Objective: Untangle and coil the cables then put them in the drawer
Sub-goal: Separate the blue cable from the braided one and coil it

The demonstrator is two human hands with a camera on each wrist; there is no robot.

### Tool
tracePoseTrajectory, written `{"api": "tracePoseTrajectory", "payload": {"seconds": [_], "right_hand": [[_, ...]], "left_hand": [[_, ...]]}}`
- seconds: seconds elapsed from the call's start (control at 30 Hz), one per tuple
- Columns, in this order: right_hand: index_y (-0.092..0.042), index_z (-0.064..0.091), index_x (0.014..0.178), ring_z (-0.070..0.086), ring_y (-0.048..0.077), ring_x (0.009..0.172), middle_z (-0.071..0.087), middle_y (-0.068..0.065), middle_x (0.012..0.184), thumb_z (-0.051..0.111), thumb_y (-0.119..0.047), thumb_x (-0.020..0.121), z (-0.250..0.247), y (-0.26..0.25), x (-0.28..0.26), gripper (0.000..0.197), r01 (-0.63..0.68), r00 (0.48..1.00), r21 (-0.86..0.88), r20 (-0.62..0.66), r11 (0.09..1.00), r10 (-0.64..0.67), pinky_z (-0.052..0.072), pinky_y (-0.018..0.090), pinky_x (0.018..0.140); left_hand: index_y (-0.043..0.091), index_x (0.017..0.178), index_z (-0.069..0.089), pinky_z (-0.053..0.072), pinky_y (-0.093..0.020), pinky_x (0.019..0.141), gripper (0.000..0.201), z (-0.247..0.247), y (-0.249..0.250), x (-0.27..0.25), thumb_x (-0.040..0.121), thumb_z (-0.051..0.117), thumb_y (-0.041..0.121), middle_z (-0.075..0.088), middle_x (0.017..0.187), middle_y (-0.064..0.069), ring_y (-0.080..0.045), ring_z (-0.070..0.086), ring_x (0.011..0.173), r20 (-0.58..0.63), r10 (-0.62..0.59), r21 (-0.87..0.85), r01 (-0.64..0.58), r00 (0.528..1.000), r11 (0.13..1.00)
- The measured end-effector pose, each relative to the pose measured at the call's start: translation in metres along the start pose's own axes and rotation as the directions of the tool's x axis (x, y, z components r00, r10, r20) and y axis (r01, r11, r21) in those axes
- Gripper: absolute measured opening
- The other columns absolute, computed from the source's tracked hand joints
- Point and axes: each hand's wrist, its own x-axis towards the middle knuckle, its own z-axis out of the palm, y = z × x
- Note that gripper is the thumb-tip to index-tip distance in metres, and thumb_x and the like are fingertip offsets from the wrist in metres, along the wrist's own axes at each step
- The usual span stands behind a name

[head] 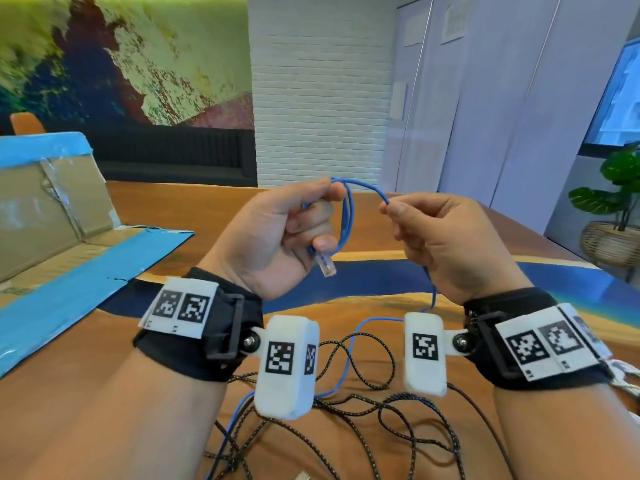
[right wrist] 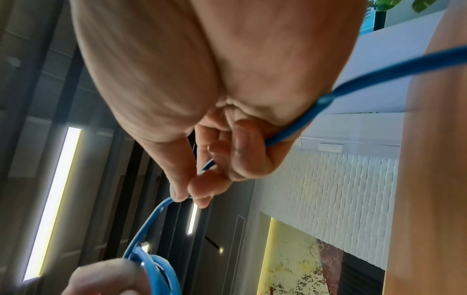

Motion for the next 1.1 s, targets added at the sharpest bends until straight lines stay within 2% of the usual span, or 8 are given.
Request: {"api": "tracePoseTrajectory", "payload": {"seconds": [0.3,0.43,0.57,0.7,0.8,0.9,0.97,1.1], "right_hand": [[-0.009,0.064,0.081,0.022,0.010,0.047,0.033,-0.005,0.054,0.066,-0.028,0.082,0.000,0.004,0.000,0.019,-0.032,0.999,0.133,0.028,0.991,0.028,0.018,0.019,0.040],[-0.015,0.076,0.084,0.028,0.011,0.044,0.043,-0.002,0.053,0.063,-0.024,0.099,0.013,0.010,-0.002,0.022,0.004,1.000,-0.168,0.004,0.986,-0.003,0.024,0.020,0.040],[-0.022,0.075,0.082,0.039,0.011,0.042,0.067,-0.003,0.059,0.058,-0.026,0.102,0.035,0.008,-0.008,0.027,0.073,0.979,-0.507,0.200,0.859,0.035,0.033,0.022,0.043],[-0.012,0.070,0.069,0.048,0.006,0.040,0.063,-0.006,0.050,0.059,-0.036,0.100,0.044,0.001,-0.018,0.042,0.145,0.912,-0.711,0.366,0.688,0.186,0.043,0.026,0.049],[-0.011,0.073,0.080,0.040,0.005,0.043,0.048,-0.011,0.048,0.066,-0.031,0.097,0.040,-0.009,-0.019,0.027,0.158,0.927,-0.630,0.360,0.761,0.105,0.039,0.025,0.050],[-0.006,0.073,0.083,0.045,0.000,0.040,0.046,-0.019,0.042,0.064,-0.016,0.098,0.025,-0.018,-0.012,0.020,0.124,0.982,-0.444,0.184,0.887,-0.045,0.034,0.008,0.045],[-0.005,0.072,0.084,0.050,-0.003,0.041,0.048,-0.020,0.039,0.063,-0.012,0.099,0.014,-0.017,-0.009,0.019,0.123,0.991,-0.384,0.091,0.915,-0.095,0.036,0.007,0.046],[-0.006,0.073,0.085,0.046,0.001,0.040,0.051,-0.019,0.043,0.070,-0.014,0.095,0.011,0.001,-0.003,0.013,0.096,0.993,-0.293,-0.043,0.951,-0.114,0.033,0.009,0.044]], "left_hand": [[0.015,0.069,0.060,0.036,-0.020,0.046,0.038,0.004,-0.004,0.000,0.098,0.043,0.033,0.013,0.051,0.009,-0.012,0.009,0.044,0.145,-0.087,-0.080,0.100,0.986,0.992],[0.001,0.104,0.071,0.050,-0.023,0.062,0.043,0.005,-0.006,0.005,0.103,0.036,0.026,0.033,0.057,0.006,-0.010,0.024,0.048,0.105,0.022,-0.279,0.009,0.994,0.960],[-0.005,0.134,0.056,0.058,-0.025,0.087,0.042,0.010,-0.012,0.014,0.110,0.034,0.022,0.056,0.074,0.005,-0.006,0.051,0.059,-0.139,0.172,-0.272,-0.204,0.975,0.940],[0.004,0.125,0.061,0.058,-0.027,0.068,0.026,0.004,-0.018,0.020,0.110,0.042,0.013,0.077,0.091,-0.001,-0.012,0.074,0.080,-0.358,0.317,0.150,-0.281,0.878,0.948],[0.011,0.098,0.074,0.051,-0.019,0.067,0.028,-0.008,-0.023,0.020,0.107,0.048,0.010,0.069,0.115,0.015,0.005,0.071,0.089,-0.314,0.414,0.705,-0.082,0.854,0.704],[0.001,0.104,0.073,0.051,-0.026,0.069,0.026,-0.017,-0.026,0.017,0.106,0.049,0.011,0.072,0.078,0.009,-0.004,0.066,0.069,-0.253,0.255,0.823,0.069,0.933,0.564],[-0.007,0.105,0.069,0.051,-0.037,0.065,0.035,-0.016,-0.027,0.016,0.108,0.047,0.019,0.061,0.060,-0.006,-0.021,0.059,0.059,-0.202,0.091,0.772,0.101,0.975,0.628],[-0.001,0.089,0.071,0.048,-0.026,0.057,0.051,-0.003,-0.024,0.008,0.108,0.043,0.037,0.026,0.052,-0.002,-0.018,0.027,0.046,-0.073,-0.104,0.684,0.126,0.992,0.719]]}}
